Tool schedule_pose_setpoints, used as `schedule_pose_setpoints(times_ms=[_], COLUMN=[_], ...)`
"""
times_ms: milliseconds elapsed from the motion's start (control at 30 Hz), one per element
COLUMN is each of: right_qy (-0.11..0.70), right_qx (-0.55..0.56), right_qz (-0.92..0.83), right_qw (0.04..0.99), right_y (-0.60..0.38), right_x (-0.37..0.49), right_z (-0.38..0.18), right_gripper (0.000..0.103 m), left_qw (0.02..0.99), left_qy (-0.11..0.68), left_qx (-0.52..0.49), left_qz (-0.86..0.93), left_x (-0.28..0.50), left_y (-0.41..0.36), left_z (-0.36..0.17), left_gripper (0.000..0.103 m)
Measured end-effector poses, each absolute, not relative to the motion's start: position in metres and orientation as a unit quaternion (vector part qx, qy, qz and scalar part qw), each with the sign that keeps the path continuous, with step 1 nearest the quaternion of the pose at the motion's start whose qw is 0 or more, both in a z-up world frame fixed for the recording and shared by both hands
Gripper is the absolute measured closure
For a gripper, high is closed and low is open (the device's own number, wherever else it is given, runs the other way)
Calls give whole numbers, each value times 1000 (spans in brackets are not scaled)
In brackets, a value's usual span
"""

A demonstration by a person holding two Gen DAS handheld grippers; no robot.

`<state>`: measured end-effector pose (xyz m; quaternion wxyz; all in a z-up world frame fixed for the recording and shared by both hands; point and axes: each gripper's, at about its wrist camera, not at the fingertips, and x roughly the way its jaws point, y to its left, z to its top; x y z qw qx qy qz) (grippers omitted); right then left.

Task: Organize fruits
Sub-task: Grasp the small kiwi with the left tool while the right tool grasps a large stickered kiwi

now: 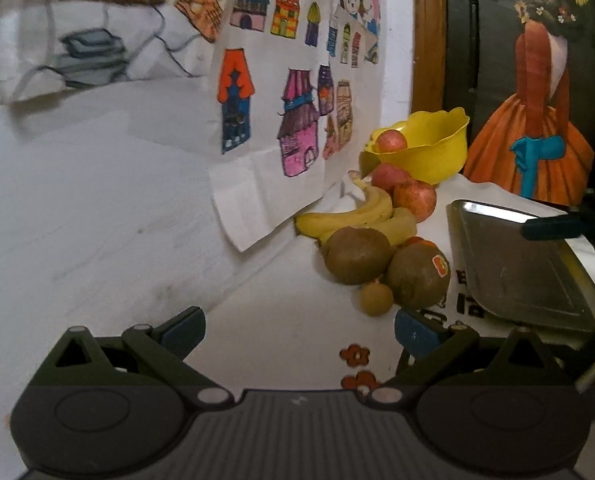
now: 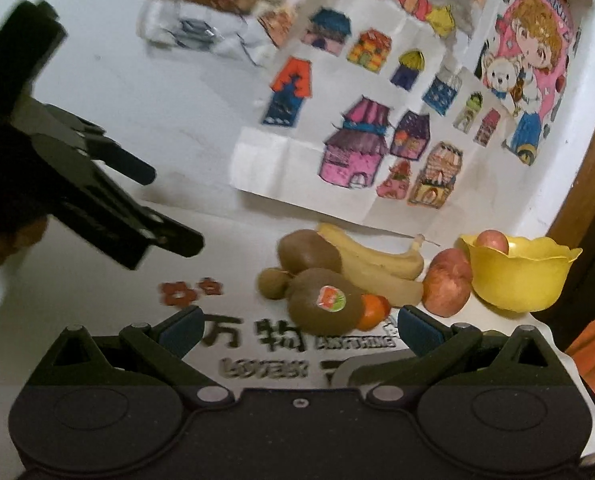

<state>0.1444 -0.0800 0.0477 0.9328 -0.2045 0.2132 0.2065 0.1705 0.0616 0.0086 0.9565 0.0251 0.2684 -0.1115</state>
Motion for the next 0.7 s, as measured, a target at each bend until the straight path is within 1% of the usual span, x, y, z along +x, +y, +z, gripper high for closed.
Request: schedule_pose_setpoints(times_ms=[167,300,367,567,633,700], right_qy=[237,272,277,285,287,283], right_qx=[-152,-102,-100,-112,-110,-115], right_qz=[193,207,216,230,231,230], right_qw=[940,934,931,924,923,924], right_y=[-87,-95,-94,-86,-84,-82], right_x=[191,215,219,226,229,229], right_z=[41,32,27,18,17,17], right_gripper=[1,8,13,22,24,24], left_qw=[949,946,946,945,944,942], left_qy=[287,295,297,298,301,302], left_qx=[18,18,16,11,6,2], left_qz=[-127,-133,-132,-134,-139,-148], left_x=[196,207,210,216,218,220], left_y=[60,57,57,57,57,55], left_z=[1,-5,-7,-10,-10,-9], left_gripper=[0,1,1,1,2,3])
